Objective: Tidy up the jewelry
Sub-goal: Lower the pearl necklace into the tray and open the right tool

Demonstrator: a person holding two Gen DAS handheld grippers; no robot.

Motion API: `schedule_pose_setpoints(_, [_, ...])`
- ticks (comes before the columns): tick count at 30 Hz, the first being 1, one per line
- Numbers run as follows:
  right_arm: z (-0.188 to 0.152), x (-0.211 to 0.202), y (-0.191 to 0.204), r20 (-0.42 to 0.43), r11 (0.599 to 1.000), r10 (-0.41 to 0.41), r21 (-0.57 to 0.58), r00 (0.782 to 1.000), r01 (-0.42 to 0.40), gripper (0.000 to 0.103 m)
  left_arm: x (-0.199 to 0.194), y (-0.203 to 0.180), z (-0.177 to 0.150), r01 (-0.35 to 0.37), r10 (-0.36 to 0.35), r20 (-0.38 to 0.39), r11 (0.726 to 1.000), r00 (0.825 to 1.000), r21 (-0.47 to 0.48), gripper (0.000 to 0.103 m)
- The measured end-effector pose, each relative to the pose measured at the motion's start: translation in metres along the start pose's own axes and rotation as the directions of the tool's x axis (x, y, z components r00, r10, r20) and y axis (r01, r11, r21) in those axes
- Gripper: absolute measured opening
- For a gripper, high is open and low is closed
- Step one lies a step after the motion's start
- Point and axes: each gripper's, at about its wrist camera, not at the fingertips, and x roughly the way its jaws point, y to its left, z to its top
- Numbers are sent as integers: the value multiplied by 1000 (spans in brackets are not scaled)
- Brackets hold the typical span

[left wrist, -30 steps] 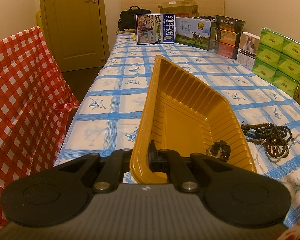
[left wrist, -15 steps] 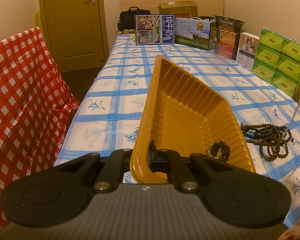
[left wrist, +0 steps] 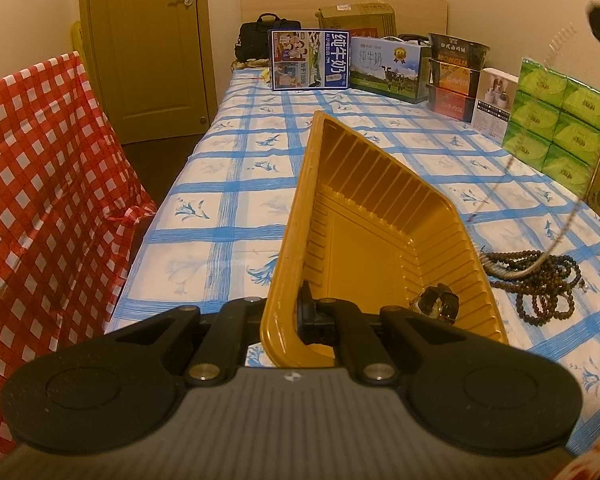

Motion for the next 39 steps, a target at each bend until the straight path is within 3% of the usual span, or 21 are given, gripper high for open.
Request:
schedule_pose_setpoints(5, [-2, 21, 10, -20, 999, 42, -2, 999, -42, 2, 1, -2, 3, 3, -3, 1, 1000, 1000, -2, 5])
schedule_pose_setpoints(10, [-32, 48, 9, -126, 999, 39, 0, 991, -40, 2, 2, -3, 4, 7, -7, 1, 1000, 1000, -6, 5])
schedule_pose_setpoints(22, [-94, 90, 1, -310, 999, 51, 32, 949, -43, 2, 1, 0, 1, 8, -8, 2, 1000, 1000, -10, 5])
schedule_pose_setpoints(27, [-105, 98, -4, -336, 997, 73, 58, 939, -56, 2, 1, 1, 1, 8, -8, 1, 1000, 1000, -12, 5])
schedule_pose_setpoints(33, [-102, 97, -12, -301, 996, 51, 81, 952, -28, 3, 1, 1, 1, 8, -8, 2, 1000, 1000, -12, 5])
schedule_pose_setpoints(36, [-102, 89, -22, -290, 996, 9, 87, 957, 17, 13, 1, 0, 1, 8, -8, 2, 1000, 1000, -12, 5])
schedule_pose_setpoints(38, [-104, 79, -31, -282, 995, -32, 81, 959, 57, 37, 1, 1, 1, 9, -9, 2, 1000, 1000, -12, 5])
schedule_pose_setpoints(39, [-108, 72, -36, -277, 994, -58, 77, 959, 82, 42, 1, 1, 1, 8, -8, 2, 1000, 1000, -11, 5])
